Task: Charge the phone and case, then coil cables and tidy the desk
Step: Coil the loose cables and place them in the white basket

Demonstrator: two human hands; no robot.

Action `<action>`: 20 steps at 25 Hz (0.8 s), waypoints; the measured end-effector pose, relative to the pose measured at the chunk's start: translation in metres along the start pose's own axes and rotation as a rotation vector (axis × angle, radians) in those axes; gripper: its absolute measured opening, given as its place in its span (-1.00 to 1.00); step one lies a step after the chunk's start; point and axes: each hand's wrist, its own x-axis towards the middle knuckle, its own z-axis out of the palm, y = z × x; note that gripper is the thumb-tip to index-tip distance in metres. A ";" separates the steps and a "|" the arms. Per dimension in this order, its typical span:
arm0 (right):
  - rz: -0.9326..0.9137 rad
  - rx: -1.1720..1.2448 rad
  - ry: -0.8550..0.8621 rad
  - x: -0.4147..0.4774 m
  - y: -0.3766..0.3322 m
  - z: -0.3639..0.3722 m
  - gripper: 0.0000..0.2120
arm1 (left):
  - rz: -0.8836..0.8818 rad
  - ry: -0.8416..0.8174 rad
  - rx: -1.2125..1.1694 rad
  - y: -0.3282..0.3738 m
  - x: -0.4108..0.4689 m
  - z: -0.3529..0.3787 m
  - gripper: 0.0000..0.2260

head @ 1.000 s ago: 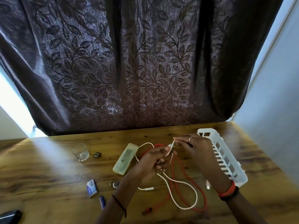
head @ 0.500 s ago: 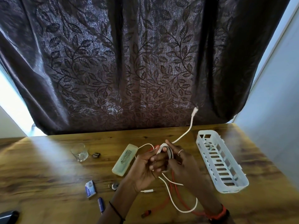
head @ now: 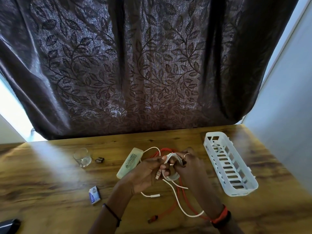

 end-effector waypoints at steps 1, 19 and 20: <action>0.001 -0.012 0.008 0.001 0.001 0.001 -0.76 | 0.002 0.007 0.012 0.000 0.001 -0.002 -0.80; 0.295 0.553 -0.016 0.007 0.002 -0.008 -0.79 | 0.140 0.091 0.223 0.012 0.010 -0.006 -0.72; 0.312 0.640 -0.016 0.008 0.001 -0.009 -0.76 | 0.145 0.091 0.236 0.012 0.010 -0.007 -0.72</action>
